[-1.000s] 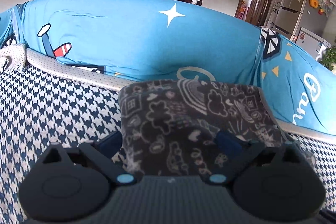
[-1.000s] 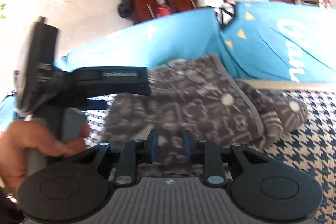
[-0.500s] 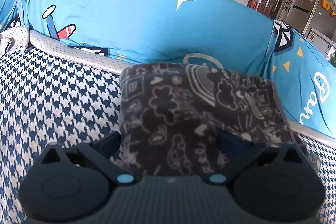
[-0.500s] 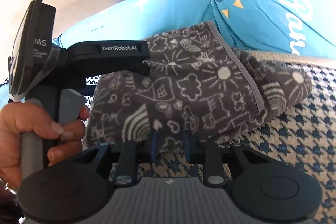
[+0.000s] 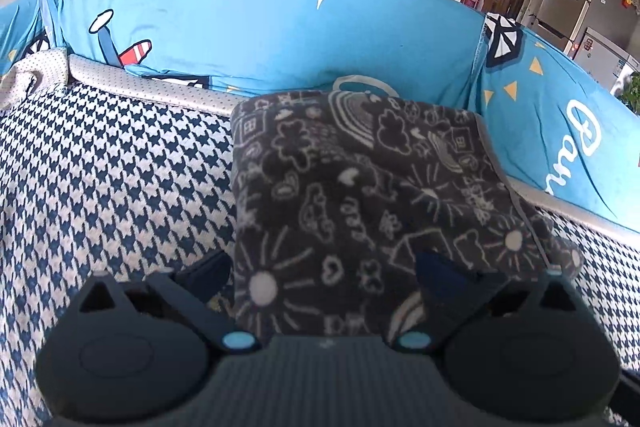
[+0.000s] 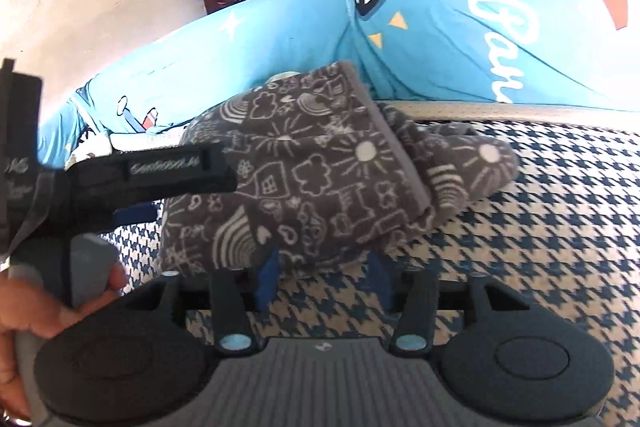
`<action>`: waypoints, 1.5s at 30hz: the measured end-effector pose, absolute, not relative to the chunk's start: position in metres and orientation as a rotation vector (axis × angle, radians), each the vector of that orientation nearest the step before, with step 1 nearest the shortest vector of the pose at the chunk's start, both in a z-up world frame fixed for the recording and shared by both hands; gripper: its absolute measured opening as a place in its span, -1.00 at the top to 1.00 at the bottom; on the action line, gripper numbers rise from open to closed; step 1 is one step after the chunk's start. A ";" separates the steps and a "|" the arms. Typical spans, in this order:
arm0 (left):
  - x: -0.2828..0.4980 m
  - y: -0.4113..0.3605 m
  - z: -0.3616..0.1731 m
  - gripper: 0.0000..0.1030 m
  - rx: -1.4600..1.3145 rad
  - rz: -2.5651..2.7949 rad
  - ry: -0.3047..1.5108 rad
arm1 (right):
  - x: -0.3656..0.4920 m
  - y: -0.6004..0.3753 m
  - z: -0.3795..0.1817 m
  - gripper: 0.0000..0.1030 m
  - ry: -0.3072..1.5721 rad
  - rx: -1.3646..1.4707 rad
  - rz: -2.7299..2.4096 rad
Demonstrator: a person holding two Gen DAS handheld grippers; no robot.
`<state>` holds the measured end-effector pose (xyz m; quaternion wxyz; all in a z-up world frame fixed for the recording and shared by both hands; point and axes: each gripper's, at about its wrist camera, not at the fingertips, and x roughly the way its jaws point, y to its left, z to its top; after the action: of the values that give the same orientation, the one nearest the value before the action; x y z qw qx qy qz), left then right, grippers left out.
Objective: Fold clothes
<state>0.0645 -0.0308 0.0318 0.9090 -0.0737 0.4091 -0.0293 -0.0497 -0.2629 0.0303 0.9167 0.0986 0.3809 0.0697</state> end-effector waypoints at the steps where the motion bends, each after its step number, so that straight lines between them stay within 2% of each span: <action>1: 0.060 -0.032 0.032 -1.00 -0.142 -0.060 0.847 | -0.052 -0.263 0.032 -0.16 0.786 0.191 0.135; 4: 0.046 -0.036 0.033 -1.00 -0.113 -0.050 0.858 | -0.059 -0.265 0.035 -0.35 0.795 0.155 0.109; 19: -0.005 -0.042 0.036 -1.00 -0.065 0.022 0.879 | -0.075 -0.275 0.039 -0.70 0.867 0.142 0.034; 45: -0.033 -0.062 0.015 -1.00 0.049 0.024 0.936 | -0.058 -0.285 0.023 -0.73 0.939 0.121 0.018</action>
<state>-0.0329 -0.0624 0.0149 0.8920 0.0237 0.4512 0.0114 -0.0584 -0.2850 0.0232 0.8901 0.0583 0.4520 0.0088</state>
